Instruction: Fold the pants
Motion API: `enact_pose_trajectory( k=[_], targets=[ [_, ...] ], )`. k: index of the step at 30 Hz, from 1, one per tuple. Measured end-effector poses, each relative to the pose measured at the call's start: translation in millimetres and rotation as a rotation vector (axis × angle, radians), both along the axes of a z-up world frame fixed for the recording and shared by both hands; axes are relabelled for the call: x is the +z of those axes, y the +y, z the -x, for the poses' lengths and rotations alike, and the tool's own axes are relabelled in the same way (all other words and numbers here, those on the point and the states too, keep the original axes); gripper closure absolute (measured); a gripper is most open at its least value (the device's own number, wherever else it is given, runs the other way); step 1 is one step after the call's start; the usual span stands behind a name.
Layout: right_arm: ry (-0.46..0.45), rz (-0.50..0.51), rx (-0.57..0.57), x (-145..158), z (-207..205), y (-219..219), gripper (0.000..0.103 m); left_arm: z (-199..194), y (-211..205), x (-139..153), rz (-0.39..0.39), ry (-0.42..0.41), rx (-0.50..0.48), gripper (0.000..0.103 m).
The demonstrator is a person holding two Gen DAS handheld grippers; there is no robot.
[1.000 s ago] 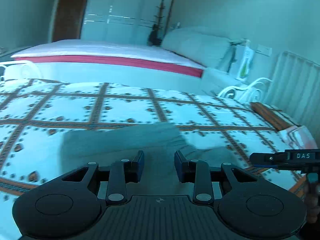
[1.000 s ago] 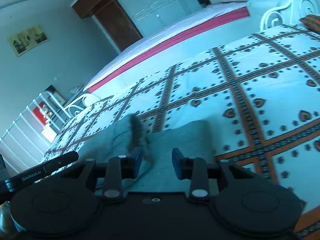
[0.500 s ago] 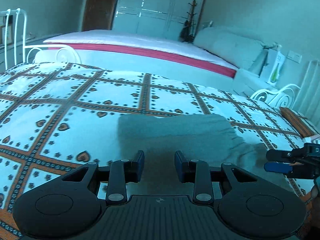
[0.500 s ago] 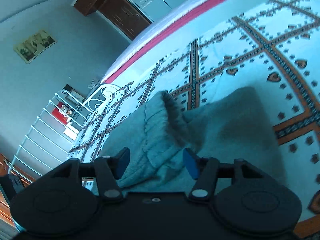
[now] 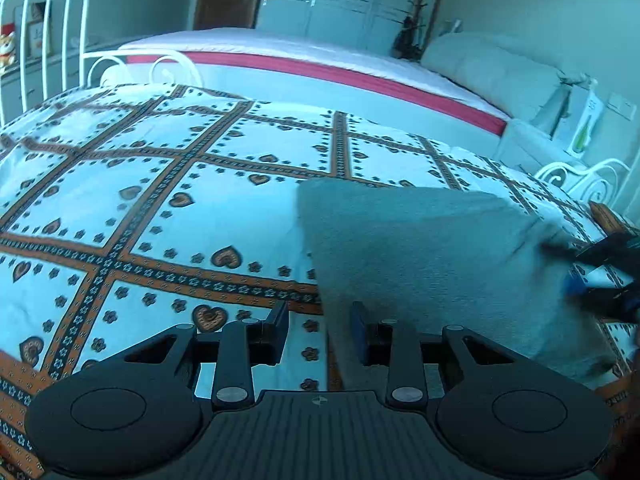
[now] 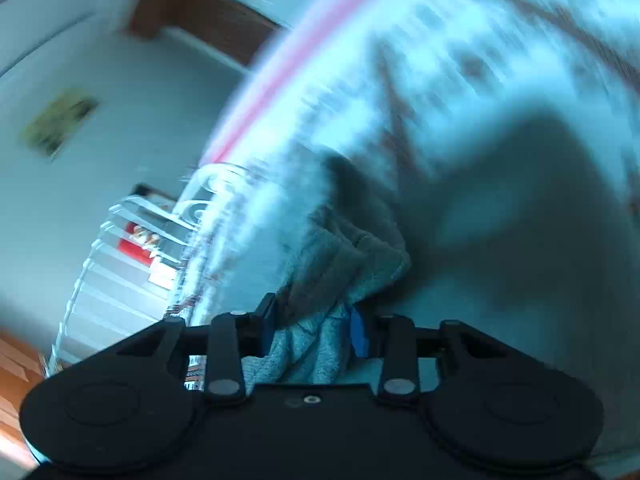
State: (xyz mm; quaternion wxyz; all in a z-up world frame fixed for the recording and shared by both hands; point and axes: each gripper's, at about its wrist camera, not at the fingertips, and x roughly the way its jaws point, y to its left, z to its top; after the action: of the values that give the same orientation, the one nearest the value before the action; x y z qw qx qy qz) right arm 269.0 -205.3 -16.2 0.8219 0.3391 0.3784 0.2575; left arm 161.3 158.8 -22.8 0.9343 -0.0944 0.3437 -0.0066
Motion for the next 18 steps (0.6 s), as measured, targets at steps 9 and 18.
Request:
enact_pose_trajectory(
  k=[9,18],
  targets=[
    [0.124,0.252,-0.231,-8.1,72.9,-80.0,0.075,9.3,-20.3,-8.9,-0.035,0.005,-0.057,0.070],
    [0.139,0.094,-0.223,-14.0,91.4,-96.1,0.071,53.3,-57.0,-11.7,-0.040,-0.011,-0.079,0.070]
  ],
)
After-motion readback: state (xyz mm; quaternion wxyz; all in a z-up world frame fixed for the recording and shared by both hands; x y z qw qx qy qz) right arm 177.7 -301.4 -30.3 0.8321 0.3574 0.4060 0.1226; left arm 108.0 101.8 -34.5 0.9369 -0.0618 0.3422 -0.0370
